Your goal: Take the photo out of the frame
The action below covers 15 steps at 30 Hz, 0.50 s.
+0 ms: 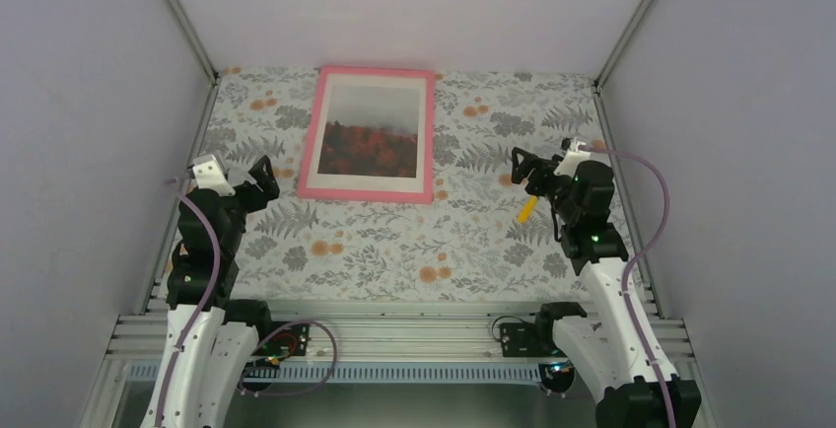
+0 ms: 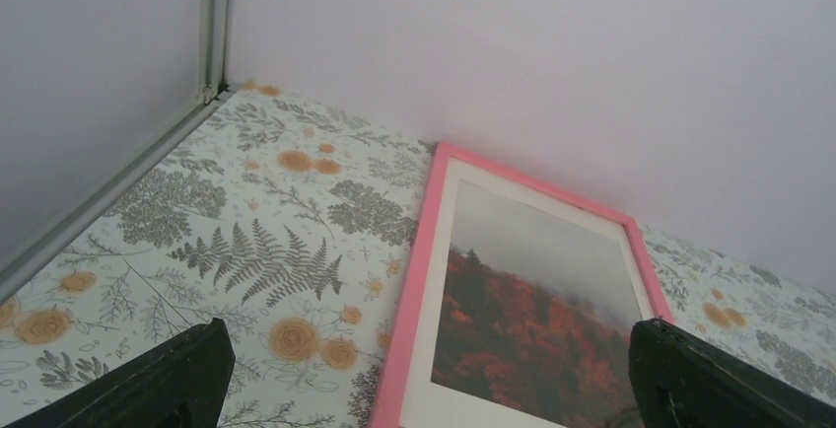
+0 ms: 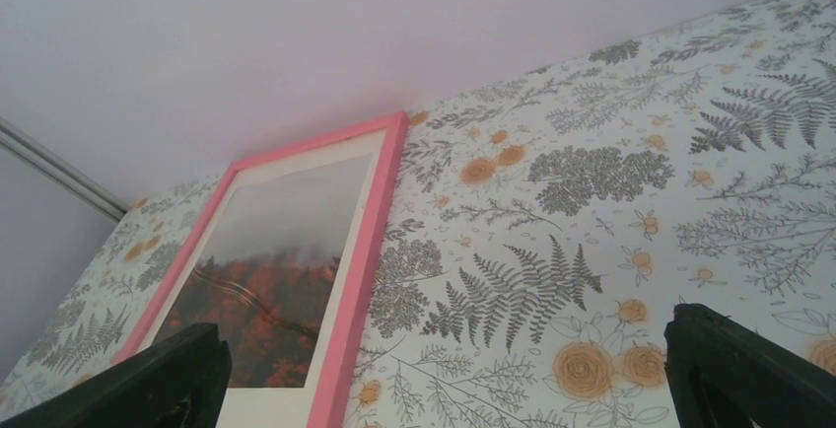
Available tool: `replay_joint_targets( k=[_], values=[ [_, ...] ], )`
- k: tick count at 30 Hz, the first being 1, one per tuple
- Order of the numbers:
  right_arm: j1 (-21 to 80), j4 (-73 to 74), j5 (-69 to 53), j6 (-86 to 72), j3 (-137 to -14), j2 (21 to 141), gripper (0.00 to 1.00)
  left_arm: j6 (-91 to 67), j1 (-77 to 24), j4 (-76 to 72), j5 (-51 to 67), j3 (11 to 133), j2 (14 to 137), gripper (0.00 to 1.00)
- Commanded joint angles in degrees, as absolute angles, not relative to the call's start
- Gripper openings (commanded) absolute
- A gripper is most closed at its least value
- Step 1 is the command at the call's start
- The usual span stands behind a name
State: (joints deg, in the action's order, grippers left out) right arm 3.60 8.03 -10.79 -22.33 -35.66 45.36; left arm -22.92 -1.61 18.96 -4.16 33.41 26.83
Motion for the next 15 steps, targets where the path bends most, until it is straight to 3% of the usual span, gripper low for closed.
replay_joint_targets(
  k=[1, 7, 15],
  values=[
    [2.9, 5.4, -12.7, -21.8, -35.1, 45.2, 1.00, -22.3, -1.2, 18.2, -4.2, 32.6, 26.3, 1.00],
    [3.3, 5.7, -15.6, -21.3, -35.6, 47.3, 1.00, -23.1, -1.2, 17.8, -1.7, 34.1, 31.3, 1.00],
    [6.9, 4.1, -18.6, -21.8, -36.5, 54.5, 1.00, -25.4, -1.3, 17.2, 1.2, 36.8, 47.0, 1.00]
  ],
)
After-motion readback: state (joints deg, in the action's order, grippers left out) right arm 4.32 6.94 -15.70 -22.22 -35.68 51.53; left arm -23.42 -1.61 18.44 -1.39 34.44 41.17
